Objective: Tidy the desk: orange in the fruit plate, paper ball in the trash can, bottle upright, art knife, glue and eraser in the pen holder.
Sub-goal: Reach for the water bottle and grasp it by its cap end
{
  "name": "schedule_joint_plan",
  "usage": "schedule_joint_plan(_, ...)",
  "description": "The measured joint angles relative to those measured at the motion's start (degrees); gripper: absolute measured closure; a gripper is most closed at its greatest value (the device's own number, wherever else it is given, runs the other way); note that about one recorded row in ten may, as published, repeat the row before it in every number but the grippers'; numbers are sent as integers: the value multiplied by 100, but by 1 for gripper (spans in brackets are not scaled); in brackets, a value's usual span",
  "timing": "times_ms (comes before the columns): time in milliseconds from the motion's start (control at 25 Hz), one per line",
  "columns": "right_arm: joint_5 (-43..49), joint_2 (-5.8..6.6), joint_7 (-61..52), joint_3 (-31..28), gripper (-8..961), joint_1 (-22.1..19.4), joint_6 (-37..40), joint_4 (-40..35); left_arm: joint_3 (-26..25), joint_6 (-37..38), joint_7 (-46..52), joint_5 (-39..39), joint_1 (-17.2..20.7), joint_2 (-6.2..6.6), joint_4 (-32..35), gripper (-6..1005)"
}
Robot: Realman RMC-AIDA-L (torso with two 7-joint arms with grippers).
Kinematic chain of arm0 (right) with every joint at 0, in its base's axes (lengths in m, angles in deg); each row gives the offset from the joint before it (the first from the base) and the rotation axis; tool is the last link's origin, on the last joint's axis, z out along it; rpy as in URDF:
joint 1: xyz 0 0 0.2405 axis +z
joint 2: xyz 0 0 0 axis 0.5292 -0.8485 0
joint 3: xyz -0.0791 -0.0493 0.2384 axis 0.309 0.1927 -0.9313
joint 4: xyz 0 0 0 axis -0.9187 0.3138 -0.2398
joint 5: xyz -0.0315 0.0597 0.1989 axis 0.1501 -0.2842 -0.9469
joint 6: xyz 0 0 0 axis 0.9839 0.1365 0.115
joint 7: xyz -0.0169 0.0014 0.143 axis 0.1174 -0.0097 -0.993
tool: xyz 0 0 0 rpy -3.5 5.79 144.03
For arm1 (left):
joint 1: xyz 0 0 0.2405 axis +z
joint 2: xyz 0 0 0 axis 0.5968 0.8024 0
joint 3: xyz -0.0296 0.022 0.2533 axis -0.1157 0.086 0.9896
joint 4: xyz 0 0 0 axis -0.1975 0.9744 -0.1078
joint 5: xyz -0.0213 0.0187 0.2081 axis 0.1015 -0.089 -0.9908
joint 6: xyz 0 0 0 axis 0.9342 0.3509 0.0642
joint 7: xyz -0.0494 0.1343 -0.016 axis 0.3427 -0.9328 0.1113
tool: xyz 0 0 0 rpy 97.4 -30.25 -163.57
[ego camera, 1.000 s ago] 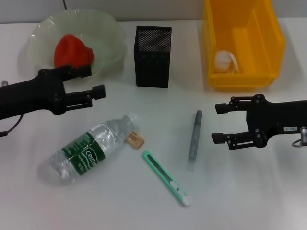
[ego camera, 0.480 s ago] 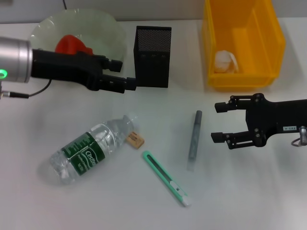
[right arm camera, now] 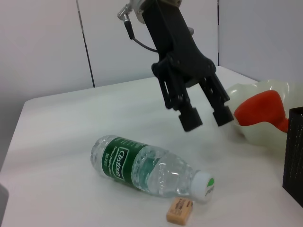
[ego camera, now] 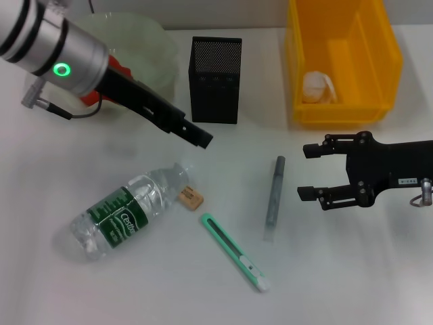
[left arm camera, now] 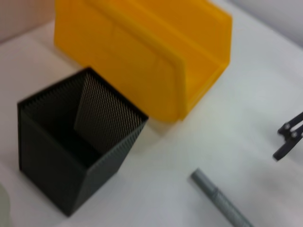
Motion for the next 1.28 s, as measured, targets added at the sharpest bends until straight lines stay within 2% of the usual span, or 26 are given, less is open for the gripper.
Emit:
schedule_joint_plan(40,0,-1,0,0,164,0,0,0,0,0,0,0,0,0,0,157)
schedule_joint_plan(80,0,-3,0,0,164,0,0,0,292,-13,341,-159,-129,-11,2,157)
schedule_joint_plan(120,0,-6,2,2,164,0,0,0,292,-13,341,-159,-129,-11,2,157)
schedule_joint_plan(160,0,-8,4,4,164,0,0,0,680,-41,727,-339,-242,-21,-1,157)
schedule_joint_plan(200,0,-15,11,6,164,0,0,0,680,-41,727,-339,-242,-21,-1,159)
schedule_joint_plan(240,0,-24,34,7,164,-2,0,-1,1167,-130,1199,-543,-372,-43,-38,161)
schedule_joint_plan(400,0,-38,77,-3,165,-9,-1,-6,1453,-248,1424,-583,-407,-60,-48,170)
schedule_joint_plan(480,0,-43,83,3,165,-9,-13,-8,1797,-448,1622,-585,-415,-69,-62,174)
schedule_joint_plan(840,0,-45,88,3,165,5,-70,-9,2319,-877,1787,-595,-490,-76,-410,194)
schedule_joint_plan(1280,0,-45,140,10,165,18,-71,-8,2537,-1078,1805,-603,-528,-76,-731,217)
